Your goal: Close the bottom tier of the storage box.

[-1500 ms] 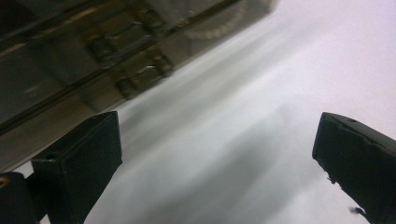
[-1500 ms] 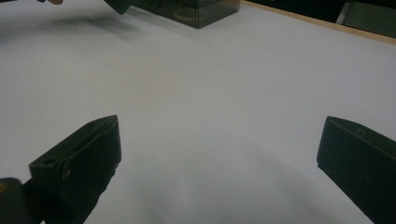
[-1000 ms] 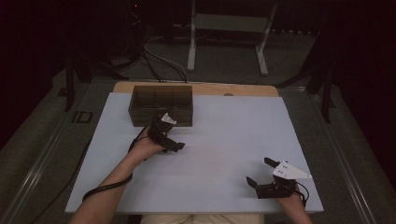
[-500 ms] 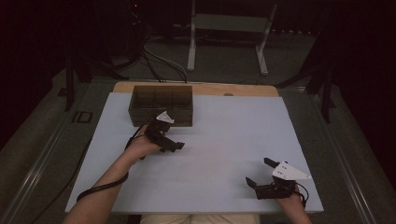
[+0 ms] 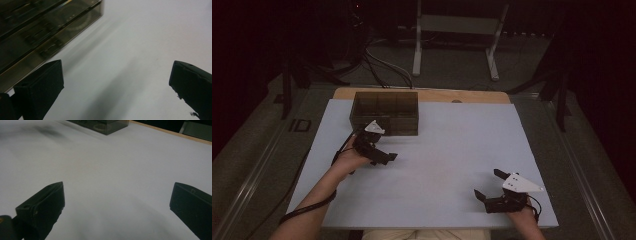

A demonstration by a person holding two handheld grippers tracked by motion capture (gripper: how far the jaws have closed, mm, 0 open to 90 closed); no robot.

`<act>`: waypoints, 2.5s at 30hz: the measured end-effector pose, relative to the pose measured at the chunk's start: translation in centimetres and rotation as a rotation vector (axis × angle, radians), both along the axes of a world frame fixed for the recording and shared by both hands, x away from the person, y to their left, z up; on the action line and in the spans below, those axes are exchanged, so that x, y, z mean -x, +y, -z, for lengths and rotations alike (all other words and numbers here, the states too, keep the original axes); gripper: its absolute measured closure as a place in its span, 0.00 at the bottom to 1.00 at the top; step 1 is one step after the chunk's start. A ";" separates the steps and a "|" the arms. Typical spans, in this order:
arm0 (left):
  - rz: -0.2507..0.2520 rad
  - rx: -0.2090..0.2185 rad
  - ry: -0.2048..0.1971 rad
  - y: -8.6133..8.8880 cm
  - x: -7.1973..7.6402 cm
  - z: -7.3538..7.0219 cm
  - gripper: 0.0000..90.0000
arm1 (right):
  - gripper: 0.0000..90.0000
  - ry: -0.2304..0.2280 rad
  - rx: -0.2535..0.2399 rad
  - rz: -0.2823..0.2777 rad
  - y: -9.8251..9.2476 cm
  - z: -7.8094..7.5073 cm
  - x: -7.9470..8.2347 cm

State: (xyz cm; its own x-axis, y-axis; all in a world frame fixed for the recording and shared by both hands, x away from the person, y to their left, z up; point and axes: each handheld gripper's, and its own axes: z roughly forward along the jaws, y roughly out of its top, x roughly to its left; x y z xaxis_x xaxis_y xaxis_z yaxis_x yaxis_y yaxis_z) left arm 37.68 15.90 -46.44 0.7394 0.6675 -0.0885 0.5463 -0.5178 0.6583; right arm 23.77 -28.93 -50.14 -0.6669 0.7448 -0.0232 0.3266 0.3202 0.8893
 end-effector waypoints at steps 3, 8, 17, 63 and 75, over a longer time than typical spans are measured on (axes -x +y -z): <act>-0.017 0.004 -0.006 0.7 0.7 -0.1 0.01 | 0.00 0.000 0.000 -0.001 0.0 0.0 0.0; -0.037 0.005 -0.007 1.9 1.5 -0.1 0.01 | 0.00 -0.001 0.002 -0.005 0.1 0.0 0.0; -0.105 0.016 -0.007 4.3 3.2 1.2 0.01 | 0.00 -0.002 0.001 -0.003 0.1 0.0 0.0; -0.218 -0.042 -0.087 7.5 9.6 5.7 0.01 | 0.00 -0.002 0.007 -0.012 0.2 0.0 0.1; -0.200 -0.019 -0.093 7.1 9.9 5.4 0.01 | 0.00 0.003 0.012 -0.013 0.2 0.1 0.1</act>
